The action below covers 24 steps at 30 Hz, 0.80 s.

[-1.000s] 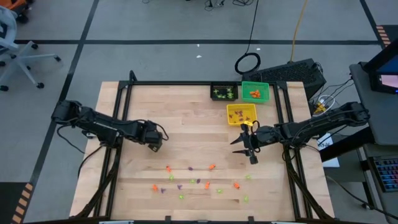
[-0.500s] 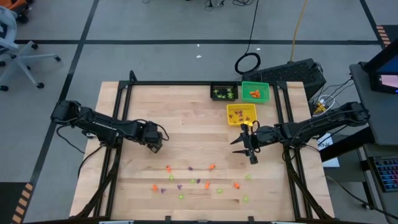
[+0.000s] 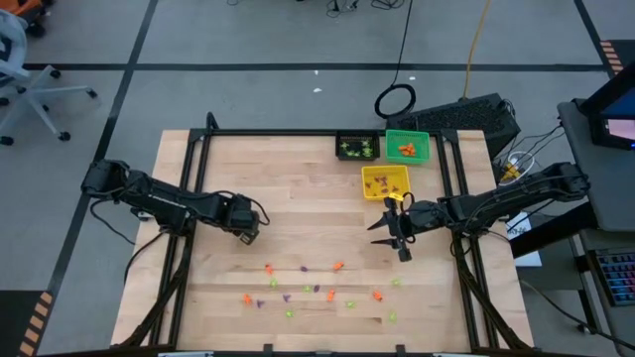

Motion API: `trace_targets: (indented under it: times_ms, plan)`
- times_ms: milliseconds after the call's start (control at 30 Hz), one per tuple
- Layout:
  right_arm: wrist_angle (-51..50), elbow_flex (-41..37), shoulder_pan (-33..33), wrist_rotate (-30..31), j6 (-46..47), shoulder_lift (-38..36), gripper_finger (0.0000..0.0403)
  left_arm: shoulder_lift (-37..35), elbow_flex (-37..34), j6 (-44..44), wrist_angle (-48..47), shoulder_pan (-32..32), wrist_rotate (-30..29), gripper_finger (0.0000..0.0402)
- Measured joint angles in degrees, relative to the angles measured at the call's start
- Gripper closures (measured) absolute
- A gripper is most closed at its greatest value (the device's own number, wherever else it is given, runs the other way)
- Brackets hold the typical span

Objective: Sort Halloween decoration
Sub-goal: Put the orange skeleton toy into the green basket

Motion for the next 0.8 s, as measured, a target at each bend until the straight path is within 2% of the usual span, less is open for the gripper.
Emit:
trace_targets:
  times_ms: [533,800]
  plan:
    - [0.0,0.0,0.0,0.0,0.0,0.0,0.0236,0.0,-0.1,4.2,-0.8,0.0,0.3,0.0385]
    - [0.0,0.0,0.0,0.0,0.0,0.0,0.0236,0.0,0.5,-7.3,-0.5,-0.1,0.4,0.0363]
